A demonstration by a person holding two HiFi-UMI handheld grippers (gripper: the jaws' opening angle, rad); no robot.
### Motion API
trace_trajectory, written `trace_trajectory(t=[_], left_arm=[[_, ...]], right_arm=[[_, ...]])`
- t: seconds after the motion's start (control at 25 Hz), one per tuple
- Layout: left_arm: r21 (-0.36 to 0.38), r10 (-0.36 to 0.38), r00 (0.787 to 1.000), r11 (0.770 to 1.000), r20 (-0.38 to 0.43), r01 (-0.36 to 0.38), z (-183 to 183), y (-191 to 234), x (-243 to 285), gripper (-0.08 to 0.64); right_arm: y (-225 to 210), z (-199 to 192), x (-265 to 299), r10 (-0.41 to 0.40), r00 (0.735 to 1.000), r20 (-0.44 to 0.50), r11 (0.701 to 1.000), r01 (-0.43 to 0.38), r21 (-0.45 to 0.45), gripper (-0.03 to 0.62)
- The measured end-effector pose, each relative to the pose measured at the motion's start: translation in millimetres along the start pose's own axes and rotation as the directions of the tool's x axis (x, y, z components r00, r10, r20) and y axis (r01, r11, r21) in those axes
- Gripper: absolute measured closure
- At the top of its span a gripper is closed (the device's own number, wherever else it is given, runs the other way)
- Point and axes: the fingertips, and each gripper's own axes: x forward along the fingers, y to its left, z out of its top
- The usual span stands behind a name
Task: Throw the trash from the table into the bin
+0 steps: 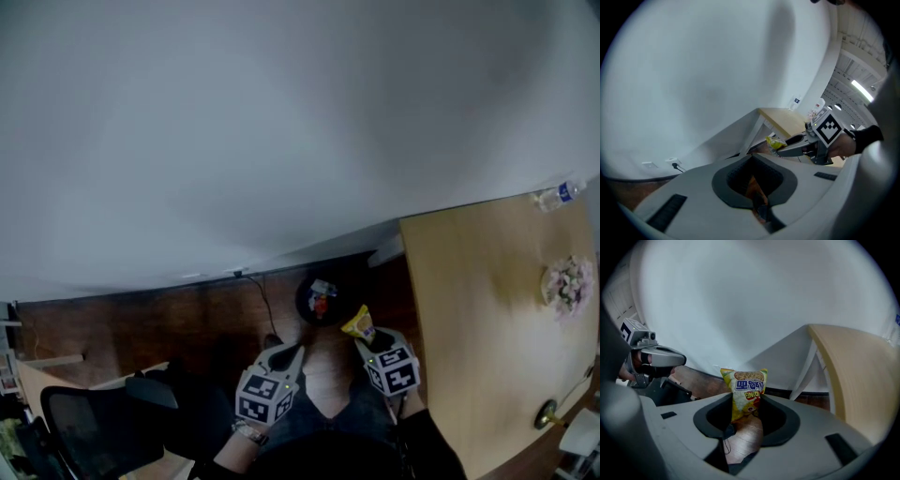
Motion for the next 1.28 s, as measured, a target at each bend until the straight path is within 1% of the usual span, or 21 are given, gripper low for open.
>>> trace_trajectory(t=[0.12, 0.32, 0.6, 0.84, 1.04, 1.2, 1.24, 1.28], left_arm=[[-0.018, 0.016, 1.0, 1.0, -0.013, -0.017, -17, 19, 4, 0.555], [-0.036, 0.028, 0.998, 0.999, -0.048, -0.029, -47, 45, 22, 0.555], [-0.074, 0.04, 0.997, 0.996, -0.061, -0.044, -66, 69, 51, 0.555], [-0.09, 0.029, 0.997, 0.995, -0.067, -0.035, -80, 75, 54, 0.555], [-0.099, 0.044, 0.996, 0.994, -0.077, -0.052, -89, 83, 57, 0.555], [-0.112, 0.059, 0.995, 0.991, -0.08, -0.068, -94, 88, 60, 0.555], [-0.115, 0.062, 0.995, 0.991, -0.082, -0.071, -95, 88, 61, 0.555], [-0.118, 0.064, 0.994, 0.99, -0.084, -0.074, -96, 88, 63, 0.555]], right_arm=[[6, -11, 37, 0.004, 0.999, -0.054, 1.0, -0.005, -0.005, 0.426], [11, -28, 104, 0.004, 0.993, -0.115, 1.0, -0.008, -0.026, 0.426], [5, -50, 193, 0.003, 0.981, -0.194, 0.999, -0.012, -0.045, 0.426], [3, -60, 246, 0.003, 0.974, -0.227, 0.999, -0.013, -0.045, 0.426], [4, -67, 283, 0.016, 0.967, -0.255, 0.999, -0.028, -0.042, 0.426], [-1, -70, 307, 0.002, 0.969, -0.247, 0.999, -0.014, -0.048, 0.422], [-3, -70, 311, -0.004, 0.97, -0.243, 0.999, -0.008, -0.05, 0.413], [-5, -71, 316, -0.006, 0.971, -0.24, 0.999, -0.007, -0.052, 0.367]])
